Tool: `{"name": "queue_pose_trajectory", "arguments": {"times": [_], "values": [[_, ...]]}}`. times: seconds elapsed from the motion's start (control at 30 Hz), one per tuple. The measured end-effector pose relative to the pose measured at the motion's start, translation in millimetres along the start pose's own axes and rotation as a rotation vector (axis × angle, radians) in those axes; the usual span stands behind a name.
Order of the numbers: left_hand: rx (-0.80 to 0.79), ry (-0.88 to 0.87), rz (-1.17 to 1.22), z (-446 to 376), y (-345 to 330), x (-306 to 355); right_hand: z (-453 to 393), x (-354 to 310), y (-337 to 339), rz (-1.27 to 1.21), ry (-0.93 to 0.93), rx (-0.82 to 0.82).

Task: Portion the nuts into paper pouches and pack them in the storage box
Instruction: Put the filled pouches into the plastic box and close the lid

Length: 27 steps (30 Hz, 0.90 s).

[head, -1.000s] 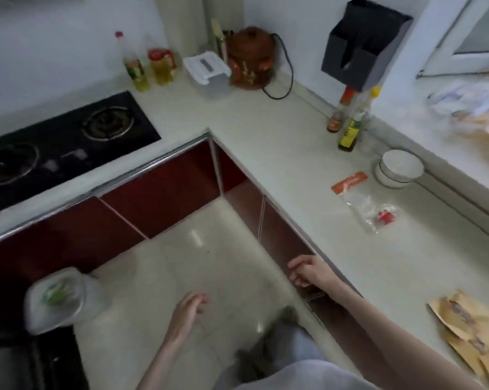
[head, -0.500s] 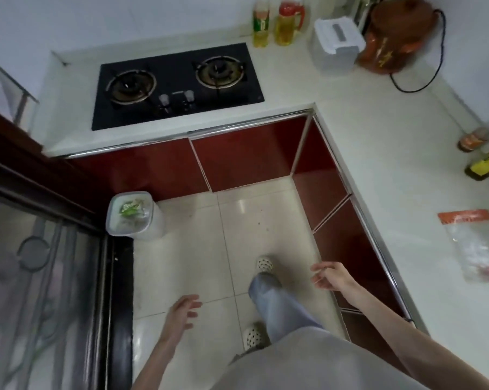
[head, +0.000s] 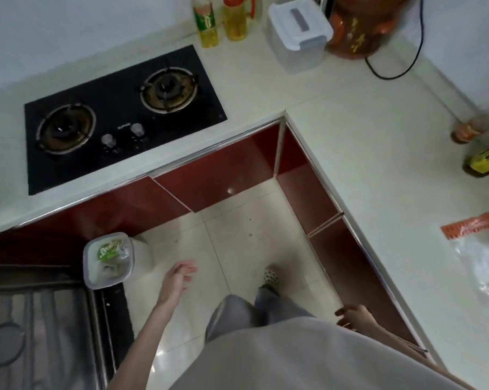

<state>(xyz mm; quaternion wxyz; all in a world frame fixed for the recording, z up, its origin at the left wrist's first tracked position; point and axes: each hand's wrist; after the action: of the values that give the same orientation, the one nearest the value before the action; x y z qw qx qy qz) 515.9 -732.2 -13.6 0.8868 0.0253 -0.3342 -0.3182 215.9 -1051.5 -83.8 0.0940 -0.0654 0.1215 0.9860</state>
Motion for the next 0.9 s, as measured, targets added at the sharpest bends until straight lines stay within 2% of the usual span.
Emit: {"name": "queue_pose_trajectory", "arguments": {"times": [0.3,0.5,0.63,0.9], "values": [[-0.038,0.115,-0.023,-59,12,30,4,-139,32,-0.027,0.141,0.004],[-0.073,0.117,-0.083,-104,28,61,-5,-247,48,-0.042,0.258,0.03],[-0.107,0.069,-0.142,-138,50,113,-12,-297,56,-0.124,0.25,0.057],[-0.263,-0.161,-0.338,-228,67,271,-22,-363,62,-0.571,0.271,0.042]]}}
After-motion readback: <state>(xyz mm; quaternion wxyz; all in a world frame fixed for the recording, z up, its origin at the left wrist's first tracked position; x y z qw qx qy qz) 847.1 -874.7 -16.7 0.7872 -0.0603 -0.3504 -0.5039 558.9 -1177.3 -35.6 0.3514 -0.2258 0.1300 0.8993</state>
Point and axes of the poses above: each hand's wrist, its own z-axis away from the middle knuckle, its own y-axis out of the back of the hand, x = y × z, and after that the axes turned 8 degrees about -x, right-handed
